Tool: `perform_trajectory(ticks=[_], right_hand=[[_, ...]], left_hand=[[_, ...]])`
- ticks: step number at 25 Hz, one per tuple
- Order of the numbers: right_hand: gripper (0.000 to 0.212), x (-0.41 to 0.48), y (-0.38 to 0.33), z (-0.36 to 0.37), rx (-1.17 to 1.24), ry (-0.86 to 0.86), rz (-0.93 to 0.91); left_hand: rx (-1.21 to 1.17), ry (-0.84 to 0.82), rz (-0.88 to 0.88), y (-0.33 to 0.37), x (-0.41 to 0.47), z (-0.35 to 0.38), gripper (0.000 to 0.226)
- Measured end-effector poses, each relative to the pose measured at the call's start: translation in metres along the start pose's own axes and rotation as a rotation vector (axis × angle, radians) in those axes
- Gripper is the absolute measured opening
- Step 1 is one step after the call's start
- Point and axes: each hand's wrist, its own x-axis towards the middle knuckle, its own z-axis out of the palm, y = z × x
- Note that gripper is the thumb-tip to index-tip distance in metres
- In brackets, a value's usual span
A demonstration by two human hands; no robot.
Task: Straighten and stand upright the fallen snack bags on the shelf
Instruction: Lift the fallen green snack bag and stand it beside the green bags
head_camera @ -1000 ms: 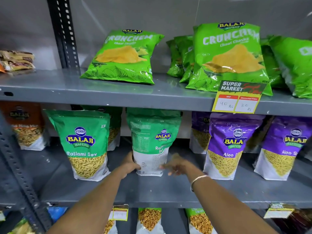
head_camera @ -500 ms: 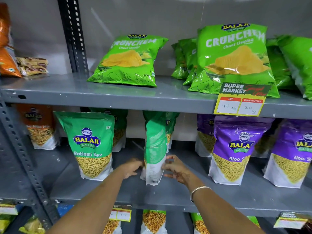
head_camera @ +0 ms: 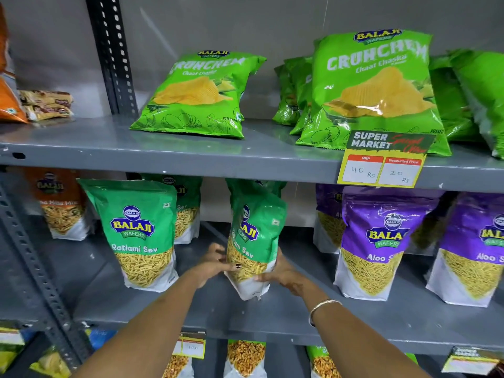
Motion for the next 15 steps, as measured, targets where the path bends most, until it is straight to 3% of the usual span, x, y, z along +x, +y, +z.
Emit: perform_trajectory(ticks=[2,6,10,13,14,15], right_hand=[[0.079,0.006,0.001,-0.012,0.017,0.011,-0.012],[0.089,0.014,0.003,-0.029,0.063,0.104,-0.007],[0.082,0.016,0.01,-0.034,0.173,0.015,-0.052],[0.097,0.024,0.019,-0.038,0.146,-0.004,-0.051],[0.095,0.028,0.02,-0.04,0.099,-0.018,-0.024],[0.079,0.03,0.02,-0.042,0.008,-0.035,0.024]], left_hand=[[-0.013,0.017,-0.017,-0.002,0.002,0.0,0.068],[0.034,0.149,-0.004,-0.005,0.006,0.013,0.039],[0.041,0.233,-0.012,-0.004,0.005,0.035,0.043],[0.043,0.239,0.002,-0.005,0.005,0.041,0.045],[0.048,0.229,0.005,-0.005,0.001,0.04,0.045],[0.064,0.216,-0.004,-0.005,-0.002,0.037,0.046]])
